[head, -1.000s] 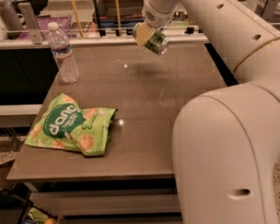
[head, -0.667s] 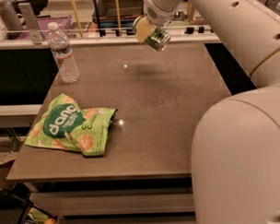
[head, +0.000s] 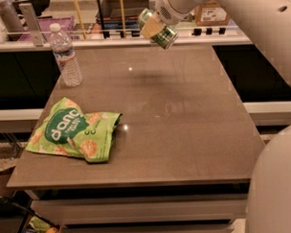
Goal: Place green can upright
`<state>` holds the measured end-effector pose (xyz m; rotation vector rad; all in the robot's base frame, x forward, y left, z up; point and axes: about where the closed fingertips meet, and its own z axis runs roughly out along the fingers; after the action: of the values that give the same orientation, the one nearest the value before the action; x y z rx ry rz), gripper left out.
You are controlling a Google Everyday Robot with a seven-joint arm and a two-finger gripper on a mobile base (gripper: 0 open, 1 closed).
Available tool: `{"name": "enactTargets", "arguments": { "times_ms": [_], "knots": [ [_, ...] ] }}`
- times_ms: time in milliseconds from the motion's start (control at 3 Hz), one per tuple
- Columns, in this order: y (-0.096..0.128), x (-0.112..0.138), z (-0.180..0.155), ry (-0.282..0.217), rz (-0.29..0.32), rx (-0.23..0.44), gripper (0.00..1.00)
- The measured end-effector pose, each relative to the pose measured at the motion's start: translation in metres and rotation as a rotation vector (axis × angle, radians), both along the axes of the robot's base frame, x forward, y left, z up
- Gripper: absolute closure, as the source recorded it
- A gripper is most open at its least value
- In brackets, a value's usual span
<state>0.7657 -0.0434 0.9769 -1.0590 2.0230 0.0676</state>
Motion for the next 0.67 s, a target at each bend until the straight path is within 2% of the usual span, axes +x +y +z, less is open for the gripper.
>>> {"name": "enactTargets", "arguments": {
  "times_ms": [667],
  "knots": [
    [-0.0153, -0.0043, 0.0122, -0.052, 0.168, 0.112, 1.00]
  ]
}}
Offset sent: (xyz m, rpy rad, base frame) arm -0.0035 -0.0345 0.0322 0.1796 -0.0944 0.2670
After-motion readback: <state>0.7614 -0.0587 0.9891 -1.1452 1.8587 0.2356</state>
